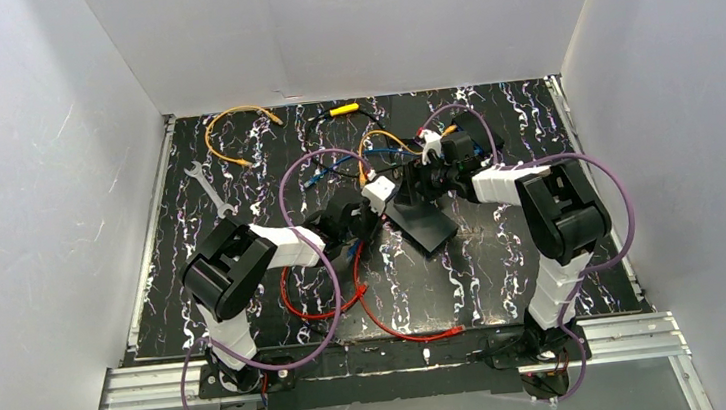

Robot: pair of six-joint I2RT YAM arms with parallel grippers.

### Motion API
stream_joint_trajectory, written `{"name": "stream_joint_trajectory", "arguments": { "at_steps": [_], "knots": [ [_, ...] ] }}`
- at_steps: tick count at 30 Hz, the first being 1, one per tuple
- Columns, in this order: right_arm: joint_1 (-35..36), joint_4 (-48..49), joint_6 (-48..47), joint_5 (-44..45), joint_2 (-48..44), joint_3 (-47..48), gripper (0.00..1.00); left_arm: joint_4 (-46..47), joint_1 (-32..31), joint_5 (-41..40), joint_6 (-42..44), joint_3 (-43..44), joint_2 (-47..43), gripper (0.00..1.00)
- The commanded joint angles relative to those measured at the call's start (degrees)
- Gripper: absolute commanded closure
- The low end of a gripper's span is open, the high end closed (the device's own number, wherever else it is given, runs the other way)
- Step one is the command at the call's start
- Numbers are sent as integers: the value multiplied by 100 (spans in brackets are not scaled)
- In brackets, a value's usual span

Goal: Insert the plug into the switch port
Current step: Insert the connector into the switch port, then pick up the connector from the center of the board.

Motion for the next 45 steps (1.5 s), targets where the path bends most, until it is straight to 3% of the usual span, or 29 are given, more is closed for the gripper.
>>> {"name": "stream_joint_trajectory", "arguments": {
  "at_steps": [1,5,9,17,21,31,45],
  "knots": [
    [-35,-922,189,108,-116,-138,16,780,-51,-108,20,3,-287,99],
    [-163,-896,206,422,-180,-182,14,774,-52,-239,33,-240,-458,93],
    [-258,-834,272,507,-206,-229,12,631,-57,-506,119,-388,-812,82],
    [-300,-743,335,514,-292,-326,6,-398,-49,-847,122,-479,-1891,54],
    [-300,-722,369,463,-336,-372,6,-1284,-16,-963,118,-387,-2361,47],
    [-300,-233,600,-5,-560,-731,5,-3957,588,-338,489,387,-2046,43],
    [-300,-36,714,-100,-618,-881,1,-4874,688,618,1184,847,-1365,49]
  ]
}}
